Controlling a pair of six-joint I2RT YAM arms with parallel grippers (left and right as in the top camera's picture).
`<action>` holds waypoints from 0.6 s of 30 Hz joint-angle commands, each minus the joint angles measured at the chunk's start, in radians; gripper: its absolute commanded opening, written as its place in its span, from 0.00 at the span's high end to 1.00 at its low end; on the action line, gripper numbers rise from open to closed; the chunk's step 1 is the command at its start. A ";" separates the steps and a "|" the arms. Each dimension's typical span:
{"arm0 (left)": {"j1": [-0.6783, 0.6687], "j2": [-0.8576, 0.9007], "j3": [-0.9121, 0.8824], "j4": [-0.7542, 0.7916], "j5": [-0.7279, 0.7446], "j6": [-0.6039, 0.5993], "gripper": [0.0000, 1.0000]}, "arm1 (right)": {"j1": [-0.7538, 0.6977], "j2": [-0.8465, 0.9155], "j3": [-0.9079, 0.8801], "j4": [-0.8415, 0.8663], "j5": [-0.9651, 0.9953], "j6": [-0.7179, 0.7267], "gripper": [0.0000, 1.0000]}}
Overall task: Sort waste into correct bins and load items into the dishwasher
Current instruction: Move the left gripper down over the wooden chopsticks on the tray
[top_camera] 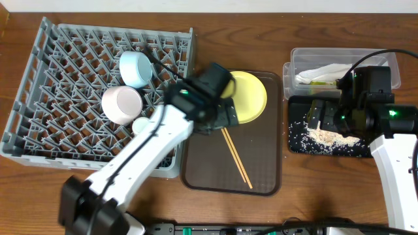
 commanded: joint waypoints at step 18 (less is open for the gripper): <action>-0.050 0.304 -0.014 0.000 -0.066 -0.162 0.01 | -0.016 -0.008 0.016 -0.012 0.010 0.010 0.03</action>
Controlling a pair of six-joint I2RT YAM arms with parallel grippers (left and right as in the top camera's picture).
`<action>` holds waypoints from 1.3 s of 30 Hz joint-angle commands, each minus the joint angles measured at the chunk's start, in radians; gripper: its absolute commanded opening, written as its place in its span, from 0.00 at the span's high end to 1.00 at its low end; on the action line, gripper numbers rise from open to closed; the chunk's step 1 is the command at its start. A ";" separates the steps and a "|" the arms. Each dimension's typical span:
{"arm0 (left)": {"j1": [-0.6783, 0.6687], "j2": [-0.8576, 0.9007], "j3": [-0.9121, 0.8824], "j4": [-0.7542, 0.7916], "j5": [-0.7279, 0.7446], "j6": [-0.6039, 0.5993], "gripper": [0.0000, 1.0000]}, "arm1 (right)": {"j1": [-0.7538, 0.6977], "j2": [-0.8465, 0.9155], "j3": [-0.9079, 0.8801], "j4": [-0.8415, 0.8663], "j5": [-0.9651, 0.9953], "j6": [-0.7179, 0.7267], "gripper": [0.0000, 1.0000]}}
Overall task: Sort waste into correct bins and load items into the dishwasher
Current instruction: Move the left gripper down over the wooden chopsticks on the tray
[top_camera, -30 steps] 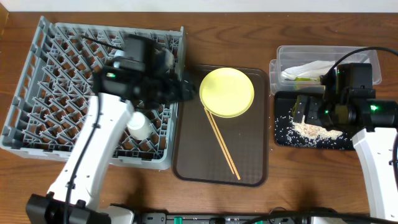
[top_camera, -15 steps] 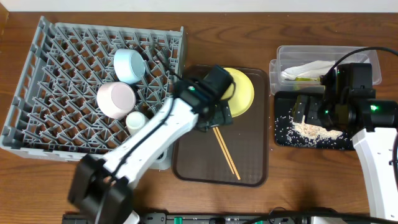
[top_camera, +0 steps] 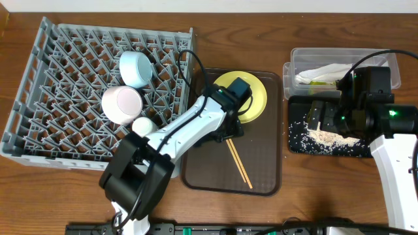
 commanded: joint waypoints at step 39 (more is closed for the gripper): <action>-0.030 0.103 -0.079 0.060 -0.008 -0.053 0.02 | -0.016 -0.008 0.016 -0.008 0.010 0.010 0.03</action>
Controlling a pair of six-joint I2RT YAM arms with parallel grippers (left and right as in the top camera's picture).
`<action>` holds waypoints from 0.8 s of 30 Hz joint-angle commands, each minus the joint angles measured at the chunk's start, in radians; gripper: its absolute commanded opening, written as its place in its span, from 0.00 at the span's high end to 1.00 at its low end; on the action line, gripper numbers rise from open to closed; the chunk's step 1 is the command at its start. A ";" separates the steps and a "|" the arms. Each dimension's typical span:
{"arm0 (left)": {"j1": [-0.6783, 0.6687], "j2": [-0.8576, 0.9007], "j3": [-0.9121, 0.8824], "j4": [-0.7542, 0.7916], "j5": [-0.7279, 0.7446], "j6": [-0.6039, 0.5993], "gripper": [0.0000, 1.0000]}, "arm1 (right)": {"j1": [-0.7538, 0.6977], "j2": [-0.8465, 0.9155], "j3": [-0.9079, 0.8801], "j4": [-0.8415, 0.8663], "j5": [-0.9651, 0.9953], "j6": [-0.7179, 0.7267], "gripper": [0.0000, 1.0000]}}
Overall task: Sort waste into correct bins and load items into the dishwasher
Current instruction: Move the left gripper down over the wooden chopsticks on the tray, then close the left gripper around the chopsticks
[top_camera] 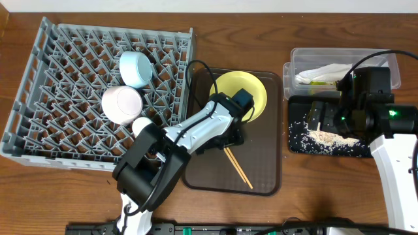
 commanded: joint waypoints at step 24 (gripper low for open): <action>0.032 -0.159 -0.019 0.008 -0.038 -0.009 0.05 | -0.016 -0.008 0.016 -0.005 0.009 0.010 0.03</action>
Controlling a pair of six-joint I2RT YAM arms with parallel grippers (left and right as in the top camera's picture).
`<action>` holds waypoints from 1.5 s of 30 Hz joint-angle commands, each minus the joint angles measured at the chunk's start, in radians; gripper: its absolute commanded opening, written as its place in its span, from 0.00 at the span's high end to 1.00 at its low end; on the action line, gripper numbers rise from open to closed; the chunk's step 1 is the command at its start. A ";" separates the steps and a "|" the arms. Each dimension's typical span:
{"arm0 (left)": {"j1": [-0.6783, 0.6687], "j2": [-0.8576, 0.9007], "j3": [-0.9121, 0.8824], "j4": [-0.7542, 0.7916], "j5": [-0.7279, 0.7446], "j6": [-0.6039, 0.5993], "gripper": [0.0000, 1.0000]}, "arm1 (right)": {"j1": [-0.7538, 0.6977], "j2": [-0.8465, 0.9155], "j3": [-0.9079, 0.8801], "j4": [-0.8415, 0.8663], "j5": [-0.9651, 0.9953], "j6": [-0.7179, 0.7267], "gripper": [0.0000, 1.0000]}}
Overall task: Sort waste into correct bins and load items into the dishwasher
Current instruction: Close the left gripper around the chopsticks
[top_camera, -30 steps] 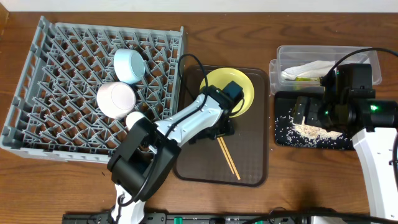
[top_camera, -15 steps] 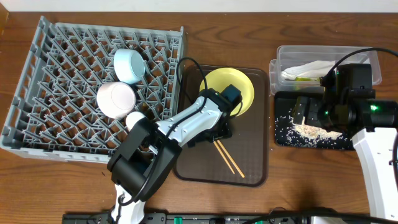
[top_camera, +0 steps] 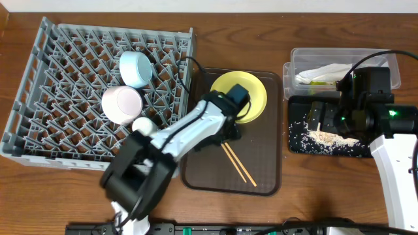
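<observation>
A yellow plate (top_camera: 253,89) lies at the back of the brown tray (top_camera: 264,171). A pair of chopsticks (top_camera: 240,166) lies slanted on the tray in front of it. My left arm reaches over the tray's left part, and its gripper (top_camera: 225,136) sits at the chopsticks' upper end, the fingers hidden under the wrist. The grey dish rack (top_camera: 62,78) holds a blue cup (top_camera: 135,67), a pink cup (top_camera: 122,104) and a small white cup (top_camera: 142,124). My right gripper (top_camera: 319,114) hovers open over the black tray (top_camera: 297,140) with spilled rice.
A clear container (top_camera: 375,57) with white and green scraps stands behind the black tray at the right. Cables trail over the rack's right edge and above the right arm. Brown tabletop surrounds the trays.
The left arm has shifted slightly left and back at the chopsticks' upper end. The chopsticks now lie a little more slanted, their upper end nearer the plate. The right arm has not moved.
The left arm first hung over the tray's left edge beside the plate, the chopsticks lying long and free. Then it lay lower over the plate's front rim. Later its gripper covered the chopsticks' upper end, where it remains, the sticks slightly turned.
</observation>
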 commanded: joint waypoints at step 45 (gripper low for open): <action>-0.022 -0.031 -0.233 0.272 0.084 -0.053 0.70 | -0.016 -0.008 0.016 -0.003 0.009 0.010 0.03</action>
